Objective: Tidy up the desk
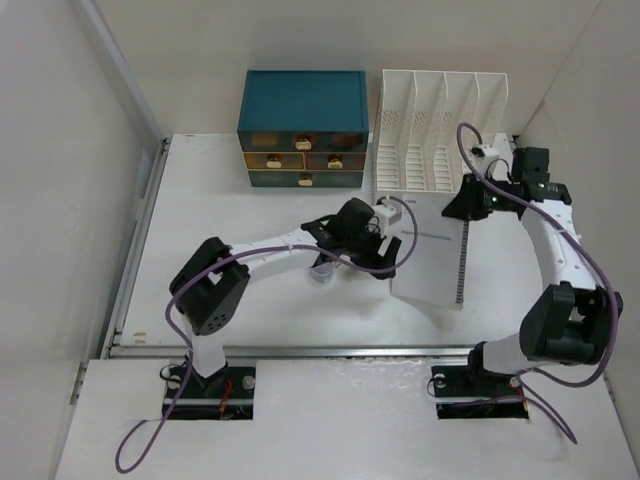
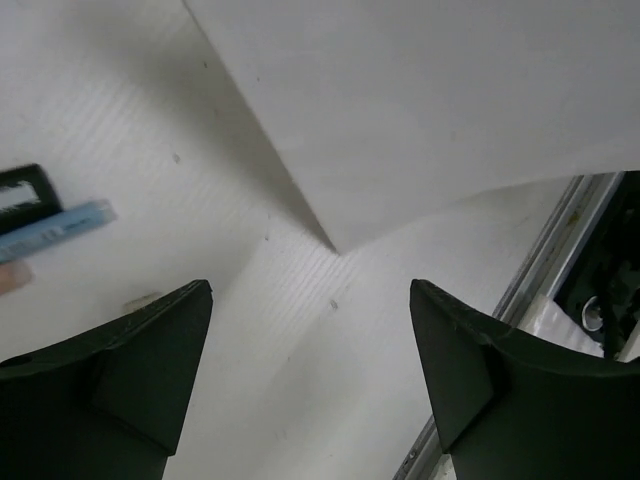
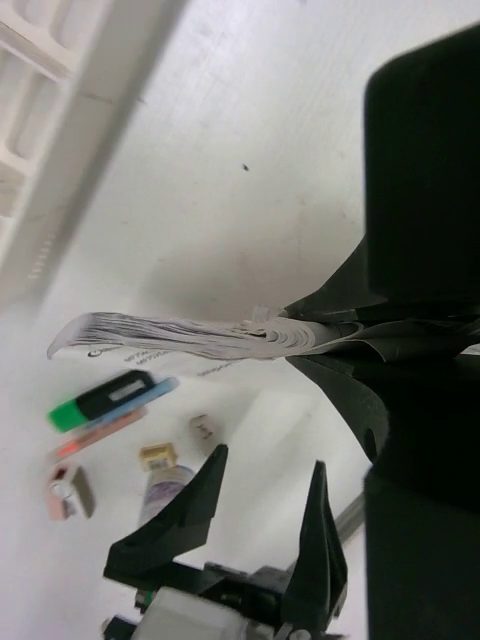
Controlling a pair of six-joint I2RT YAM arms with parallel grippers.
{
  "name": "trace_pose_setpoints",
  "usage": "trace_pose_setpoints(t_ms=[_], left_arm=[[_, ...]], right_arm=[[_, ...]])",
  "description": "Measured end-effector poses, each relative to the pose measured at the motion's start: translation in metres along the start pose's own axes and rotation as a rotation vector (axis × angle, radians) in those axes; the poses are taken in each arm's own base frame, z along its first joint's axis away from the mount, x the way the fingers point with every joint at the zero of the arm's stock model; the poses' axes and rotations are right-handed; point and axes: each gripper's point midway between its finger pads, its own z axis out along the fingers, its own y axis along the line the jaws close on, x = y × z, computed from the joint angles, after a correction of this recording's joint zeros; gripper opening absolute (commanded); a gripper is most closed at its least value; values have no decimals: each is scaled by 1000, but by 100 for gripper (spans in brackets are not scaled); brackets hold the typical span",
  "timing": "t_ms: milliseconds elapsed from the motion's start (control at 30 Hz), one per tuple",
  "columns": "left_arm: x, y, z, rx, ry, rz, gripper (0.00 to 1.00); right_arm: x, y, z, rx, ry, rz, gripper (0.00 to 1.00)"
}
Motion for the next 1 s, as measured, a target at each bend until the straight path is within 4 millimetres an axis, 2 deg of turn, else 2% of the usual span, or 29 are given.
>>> trace_pose_setpoints(t_ms=[200,333,433,633,767,900,1000], left_arm=[[-49,-2,-52,4,-175,17,81],[-70,-10,-76,25,-253,36,81],[-76,-15,-84,37,-280,50,81],[-70,-15,-83,44,-267,52,81],[-71,-17,-86,47,-272,54,81],[-76,-21,-99,43,-296,64,81],[-81,-24,-110,38,-321,72,81]], right_arm=[[-47,23,-38,43,-131,-150,0],[-72,37,-63,80,-206,-225,0],[-93,49,-83,108,-264,-278,0],[-124,62,-119,203,-375,-332,0],[-146,59,-140,304,-467,-331,0],[-170,44,-153,417,-560,-305,0],[-187,27,-156,488,-611,-280,0]])
